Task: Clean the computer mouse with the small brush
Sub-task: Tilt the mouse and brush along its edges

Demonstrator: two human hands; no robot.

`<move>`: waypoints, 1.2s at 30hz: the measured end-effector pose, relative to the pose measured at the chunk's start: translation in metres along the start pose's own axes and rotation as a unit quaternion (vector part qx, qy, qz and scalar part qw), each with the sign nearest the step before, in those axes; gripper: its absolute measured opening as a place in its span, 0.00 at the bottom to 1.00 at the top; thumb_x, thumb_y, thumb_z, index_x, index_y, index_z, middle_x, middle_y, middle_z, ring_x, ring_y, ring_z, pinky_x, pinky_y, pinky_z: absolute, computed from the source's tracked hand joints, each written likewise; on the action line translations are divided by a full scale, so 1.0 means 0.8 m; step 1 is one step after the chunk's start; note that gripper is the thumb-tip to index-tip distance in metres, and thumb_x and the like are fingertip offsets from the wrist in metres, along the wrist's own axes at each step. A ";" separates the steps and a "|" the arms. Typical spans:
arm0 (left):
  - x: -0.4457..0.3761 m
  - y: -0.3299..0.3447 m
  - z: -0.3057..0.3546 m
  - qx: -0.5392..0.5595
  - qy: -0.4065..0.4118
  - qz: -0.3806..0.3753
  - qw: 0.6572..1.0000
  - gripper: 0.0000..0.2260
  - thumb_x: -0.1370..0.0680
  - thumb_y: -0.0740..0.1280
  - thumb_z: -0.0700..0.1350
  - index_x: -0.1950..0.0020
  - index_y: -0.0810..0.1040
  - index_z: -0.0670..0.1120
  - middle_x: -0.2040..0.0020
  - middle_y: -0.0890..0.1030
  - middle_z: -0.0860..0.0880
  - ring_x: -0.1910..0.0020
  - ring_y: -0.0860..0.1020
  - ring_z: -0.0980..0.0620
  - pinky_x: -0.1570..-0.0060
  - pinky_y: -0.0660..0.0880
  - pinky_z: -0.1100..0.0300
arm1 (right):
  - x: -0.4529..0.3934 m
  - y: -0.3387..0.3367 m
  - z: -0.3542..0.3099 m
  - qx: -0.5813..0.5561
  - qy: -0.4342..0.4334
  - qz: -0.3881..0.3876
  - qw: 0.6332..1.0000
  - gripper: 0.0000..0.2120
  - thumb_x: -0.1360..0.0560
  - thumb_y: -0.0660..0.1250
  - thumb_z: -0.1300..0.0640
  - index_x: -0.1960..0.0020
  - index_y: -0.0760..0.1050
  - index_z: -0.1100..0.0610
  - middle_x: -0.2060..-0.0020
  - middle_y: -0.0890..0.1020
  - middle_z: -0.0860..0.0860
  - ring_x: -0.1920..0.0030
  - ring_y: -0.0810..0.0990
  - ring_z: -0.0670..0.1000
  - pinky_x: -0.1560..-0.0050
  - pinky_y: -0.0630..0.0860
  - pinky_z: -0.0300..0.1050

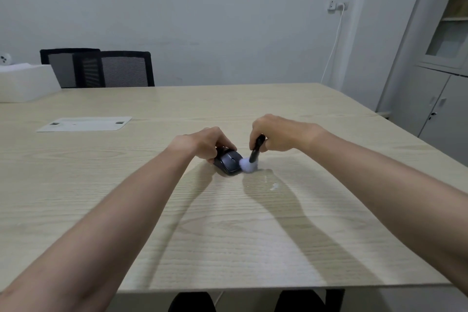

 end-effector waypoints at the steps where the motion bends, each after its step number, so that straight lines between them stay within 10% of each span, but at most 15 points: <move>1: 0.000 -0.001 0.000 0.005 -0.003 0.001 1.000 0.33 0.31 0.60 0.31 0.50 0.82 0.70 0.51 0.85 0.56 0.48 0.83 0.49 0.53 0.81 0.55 | 0.000 -0.006 0.002 0.000 -0.001 0.010 1.000 0.11 0.27 0.73 0.66 0.49 0.86 0.53 0.63 0.74 0.37 0.53 0.79 0.49 0.51 0.77 0.46; 8: 0.005 -0.005 -0.002 0.091 -0.051 0.083 0.991 0.30 0.28 0.58 0.33 0.28 0.74 0.52 0.32 0.76 0.48 0.33 0.75 0.47 0.35 0.74 0.51 | -0.004 -0.021 -0.010 -0.074 -0.016 0.102 0.992 0.10 0.26 0.72 0.66 0.47 0.85 0.58 0.63 0.74 0.38 0.55 0.76 0.47 0.58 0.68 0.33; 12: 0.010 -0.008 -0.012 0.085 -0.096 0.102 0.987 0.24 0.26 0.57 0.33 0.34 0.80 0.47 0.38 0.79 0.43 0.38 0.77 0.45 0.40 0.74 0.56 | -0.005 -0.004 0.001 -0.078 0.021 0.002 0.997 0.11 0.28 0.73 0.66 0.49 0.86 0.54 0.60 0.82 0.43 0.56 0.81 0.46 0.53 0.78 0.41; 17: 0.010 -0.004 -0.030 0.138 -0.170 0.105 0.970 0.13 0.22 0.63 0.47 0.47 0.82 0.41 0.51 0.84 0.40 0.59 0.86 0.42 0.56 0.85 0.50 | -0.013 -0.026 0.005 -0.120 0.018 0.114 0.986 0.09 0.28 0.74 0.63 0.49 0.86 0.55 0.57 0.84 0.47 0.55 0.80 0.48 0.57 0.73 0.36; 23: -0.001 0.004 -0.041 0.198 -0.180 0.067 0.961 0.16 0.22 0.69 0.53 0.47 0.84 0.41 0.60 0.83 0.44 0.66 0.83 0.45 0.53 0.84 0.53 | -0.011 0.000 0.008 -0.069 0.024 0.001 0.997 0.13 0.29 0.72 0.69 0.50 0.86 0.54 0.59 0.82 0.44 0.55 0.81 0.47 0.56 0.76 0.39; 29: 0.001 0.004 -0.033 0.202 -0.176 0.044 0.963 0.13 0.19 0.67 0.51 0.43 0.83 0.43 0.53 0.84 0.43 0.60 0.83 0.45 0.49 0.83 0.52 | -0.004 -0.020 0.000 -0.091 -0.002 0.107 0.990 0.10 0.27 0.73 0.67 0.47 0.85 0.59 0.63 0.74 0.37 0.59 0.74 0.42 0.58 0.68 0.25; 36: 0.005 0.004 -0.021 0.200 -0.189 0.017 0.961 0.10 0.17 0.63 0.47 0.39 0.81 0.51 0.51 0.78 0.48 0.58 0.74 0.50 0.52 0.80 0.54 | -0.004 -0.007 0.003 -0.096 0.021 0.033 0.995 0.12 0.27 0.72 0.68 0.48 0.86 0.57 0.58 0.81 0.45 0.57 0.78 0.44 0.58 0.72 0.33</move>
Point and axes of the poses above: each hand's wrist, its own x-axis away from the middle knuckle, its own y-axis out of the palm, z = x × y, the point moved 8 cm from there along -x, towards the middle knuckle
